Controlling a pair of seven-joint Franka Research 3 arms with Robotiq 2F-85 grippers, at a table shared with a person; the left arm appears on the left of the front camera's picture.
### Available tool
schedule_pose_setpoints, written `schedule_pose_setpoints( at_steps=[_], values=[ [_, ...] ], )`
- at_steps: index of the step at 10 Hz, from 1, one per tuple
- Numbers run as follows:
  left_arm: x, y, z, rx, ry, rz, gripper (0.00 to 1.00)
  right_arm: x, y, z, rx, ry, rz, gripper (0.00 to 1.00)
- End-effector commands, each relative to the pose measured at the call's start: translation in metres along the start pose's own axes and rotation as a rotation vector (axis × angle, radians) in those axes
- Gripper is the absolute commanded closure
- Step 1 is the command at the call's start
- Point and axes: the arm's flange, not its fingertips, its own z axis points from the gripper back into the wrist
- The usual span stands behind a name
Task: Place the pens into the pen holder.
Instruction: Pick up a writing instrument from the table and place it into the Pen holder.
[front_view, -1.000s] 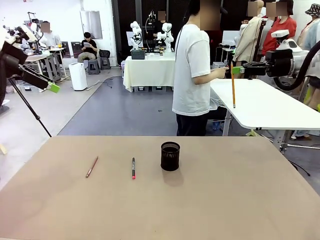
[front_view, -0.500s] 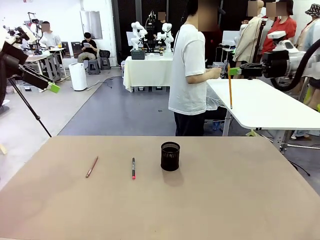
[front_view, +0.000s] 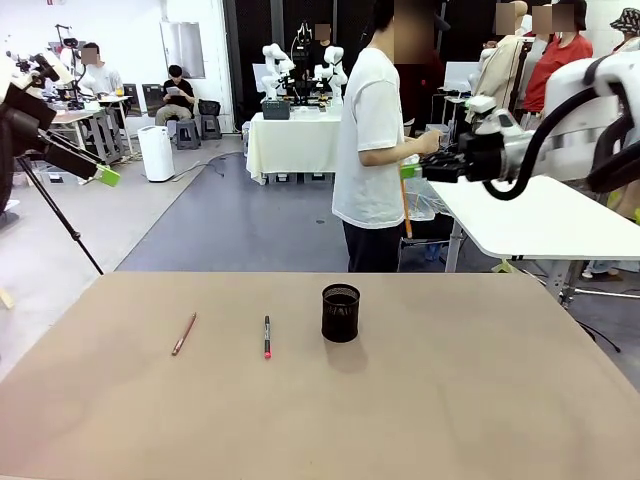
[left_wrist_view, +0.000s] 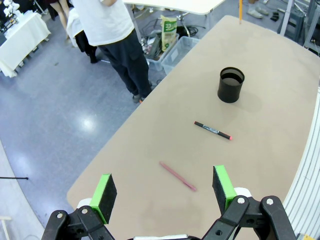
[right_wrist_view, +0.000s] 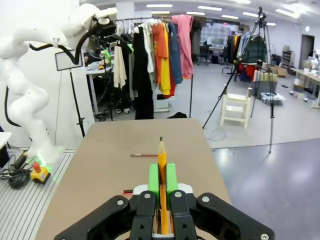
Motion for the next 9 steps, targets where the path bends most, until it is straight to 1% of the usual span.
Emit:
schedule_pose_setpoints(
  at_steps=[1,3,5,6,7,9],
  values=[
    [-0.001,0.003,0.0,-0.012,-0.018,-0.011,0.0,-0.017,-0.003,-0.03,0.045,-0.001,0.027,1.0],
    [-0.001,0.003,0.0,-0.012,-0.018,-0.011,0.0,-0.031,0.001,-0.057,0.104,-0.017,0.005,1.0],
    [-0.001,0.003,0.0,-0.012,-0.018,-0.011,0.0,-0.034,0.002,-0.062,0.115,-0.03,0.014,1.0],
    [-0.001,0.003,0.0,-0.012,-0.018,-0.011,0.0,-0.032,0.001,-0.056,0.108,-0.028,-0.012,1.0],
    [-0.001,0.003,0.0,-0.012,-0.018,-0.011,0.0,-0.037,0.0,-0.067,0.113,-0.022,-0.024,1.0],
    [-0.001,0.003,0.0,-0.012,-0.018,-0.011,0.0,-0.037,0.0,-0.067,0.113,-0.022,-0.024,1.0]
  ],
)
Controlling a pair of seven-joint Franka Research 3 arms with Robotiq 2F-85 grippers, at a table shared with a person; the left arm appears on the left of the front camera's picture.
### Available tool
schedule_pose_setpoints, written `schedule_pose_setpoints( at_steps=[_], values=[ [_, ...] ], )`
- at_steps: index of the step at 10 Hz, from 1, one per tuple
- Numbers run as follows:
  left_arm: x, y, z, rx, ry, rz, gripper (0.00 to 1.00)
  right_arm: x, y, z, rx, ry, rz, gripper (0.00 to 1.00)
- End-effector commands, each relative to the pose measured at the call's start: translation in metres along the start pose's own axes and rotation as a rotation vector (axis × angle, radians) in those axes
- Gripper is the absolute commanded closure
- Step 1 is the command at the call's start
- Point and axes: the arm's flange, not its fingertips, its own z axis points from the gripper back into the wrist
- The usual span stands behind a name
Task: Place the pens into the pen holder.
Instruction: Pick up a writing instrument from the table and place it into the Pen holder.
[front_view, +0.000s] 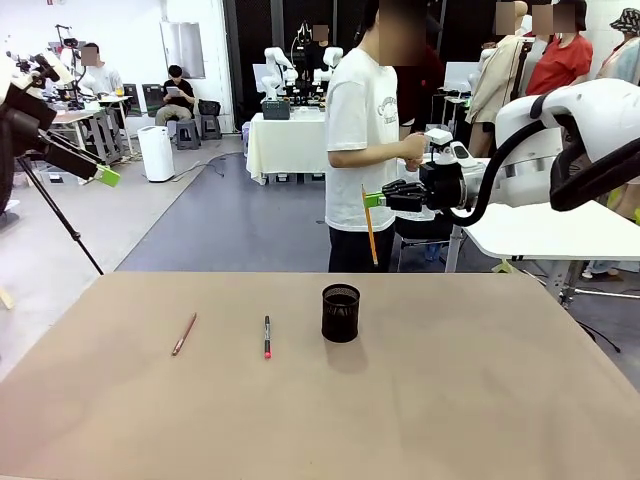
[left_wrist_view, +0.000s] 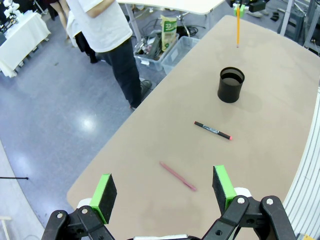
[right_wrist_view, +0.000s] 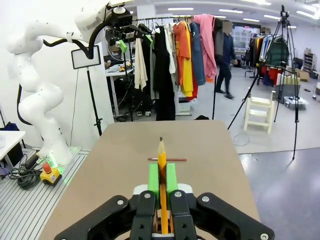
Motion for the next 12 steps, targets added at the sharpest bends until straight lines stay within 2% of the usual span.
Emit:
schedule_pose_setpoints(
  at_steps=[1,5,7,12],
  values=[
    [-0.001,0.003,0.0,-0.012,-0.018,-0.011,0.0,0.0,0.0,0.0,0.0,0.0,0.001,1.0],
    [-0.001,0.003,0.0,-0.012,-0.018,-0.011,0.0,-0.034,-0.025,-0.049,0.042,-0.037,-0.032,1.0],
    [-0.001,0.003,0.0,-0.012,-0.018,-0.011,0.0,-0.038,-0.03,-0.057,0.049,-0.079,-0.035,1.0],
    [-0.001,0.003,0.0,-0.012,-0.018,-0.011,0.0,-0.048,-0.04,-0.067,0.047,-0.106,-0.068,1.0]
  ],
)
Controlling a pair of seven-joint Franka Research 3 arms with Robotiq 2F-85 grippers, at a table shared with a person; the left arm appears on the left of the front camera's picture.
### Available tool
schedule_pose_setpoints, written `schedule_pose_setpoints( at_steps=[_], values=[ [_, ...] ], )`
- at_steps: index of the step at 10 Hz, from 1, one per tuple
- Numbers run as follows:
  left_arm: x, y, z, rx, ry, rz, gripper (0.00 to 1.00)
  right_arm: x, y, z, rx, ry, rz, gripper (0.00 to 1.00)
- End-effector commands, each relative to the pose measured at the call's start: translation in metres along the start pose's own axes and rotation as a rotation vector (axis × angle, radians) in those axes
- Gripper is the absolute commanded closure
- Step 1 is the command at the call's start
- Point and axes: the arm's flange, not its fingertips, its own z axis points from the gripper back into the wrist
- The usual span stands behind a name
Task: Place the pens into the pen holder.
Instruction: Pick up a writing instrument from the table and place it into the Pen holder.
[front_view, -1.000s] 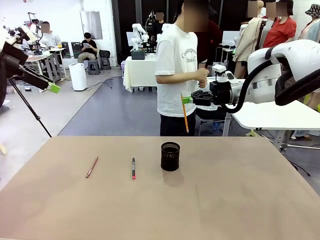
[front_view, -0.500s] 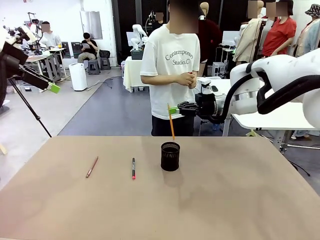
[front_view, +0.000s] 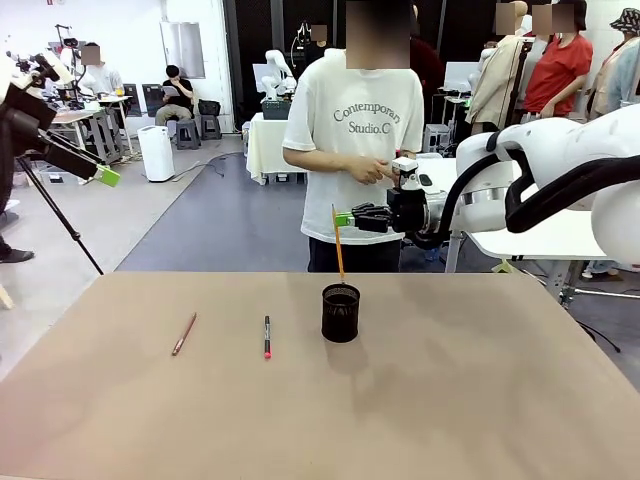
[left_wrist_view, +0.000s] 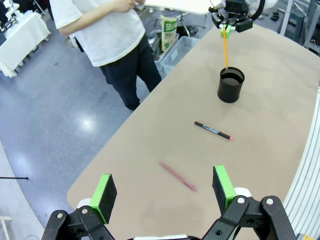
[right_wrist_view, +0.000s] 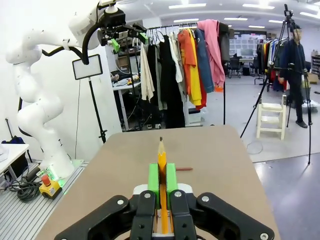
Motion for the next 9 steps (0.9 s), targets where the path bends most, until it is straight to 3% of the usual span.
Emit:
schedule_pose_setpoints(
  at_steps=[1,6,9],
  values=[
    [-0.001,0.003,0.0,-0.012,-0.018,-0.011,0.0,0.005,-0.01,-0.005,-0.003,-0.029,0.0,1.0],
    [-0.001,0.003,0.0,-0.012,-0.018,-0.011,0.0,0.047,0.003,0.028,-0.103,-0.053,0.086,1.0],
    [-0.001,0.003,0.0,-0.012,-0.018,-0.011,0.0,0.098,0.049,0.067,-0.244,0.01,0.097,1.0]
  ],
)
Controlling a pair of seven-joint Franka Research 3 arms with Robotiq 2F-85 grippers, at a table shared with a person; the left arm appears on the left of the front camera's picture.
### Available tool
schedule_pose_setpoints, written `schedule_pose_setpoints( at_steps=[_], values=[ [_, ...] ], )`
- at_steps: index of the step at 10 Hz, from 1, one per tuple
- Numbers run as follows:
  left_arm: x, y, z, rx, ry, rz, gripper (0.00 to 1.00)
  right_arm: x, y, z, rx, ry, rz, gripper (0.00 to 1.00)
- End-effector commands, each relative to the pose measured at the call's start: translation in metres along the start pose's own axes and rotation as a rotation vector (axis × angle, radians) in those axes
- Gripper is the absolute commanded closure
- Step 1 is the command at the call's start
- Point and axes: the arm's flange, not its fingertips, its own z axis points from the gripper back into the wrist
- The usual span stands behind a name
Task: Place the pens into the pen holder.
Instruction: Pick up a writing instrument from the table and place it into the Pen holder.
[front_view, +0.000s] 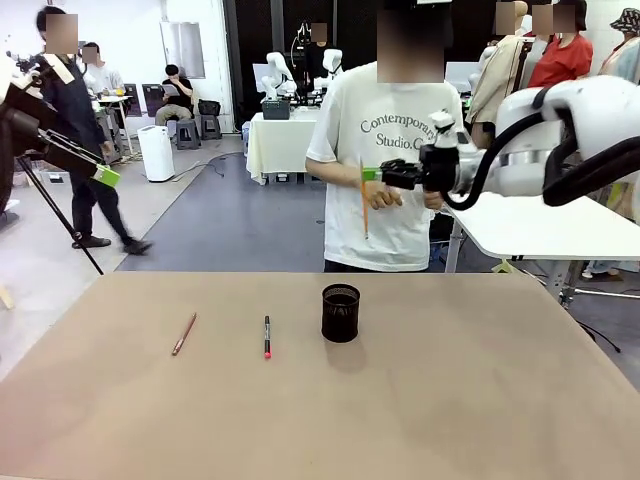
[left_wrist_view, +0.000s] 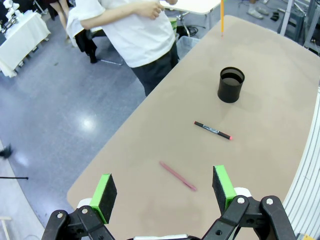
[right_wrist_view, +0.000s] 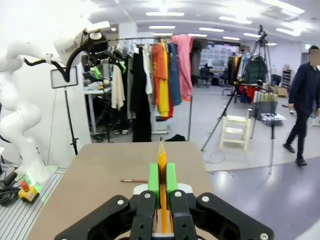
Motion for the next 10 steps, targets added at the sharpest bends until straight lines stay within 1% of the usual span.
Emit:
schedule_pose_setpoints(
  at_steps=[1,2,3,4,6,10],
  values=[
    [0.0,0.002,0.001,-0.012,-0.019,-0.012,0.0,0.023,0.041,0.024,-0.103,0.056,-0.015,1.0],
    [0.0,0.002,0.001,-0.012,-0.019,-0.012,0.0,0.034,0.055,0.046,-0.147,0.071,-0.032,1.0],
    [0.0,0.002,0.001,-0.012,-0.019,-0.012,0.0,0.041,0.068,0.061,-0.136,0.065,-0.046,1.0],
    [0.0,0.002,0.001,-0.012,-0.019,-0.012,0.0,0.047,0.077,0.077,-0.173,0.073,-0.058,1.0],
    [0.0,0.002,0.001,-0.012,-0.019,-0.012,0.0,0.052,0.093,0.108,-0.217,0.075,-0.055,1.0],
    [0.0,0.002,0.001,-0.012,-0.019,-0.012,0.0,0.055,0.118,0.161,-0.27,0.045,-0.089,1.0]
  ],
)
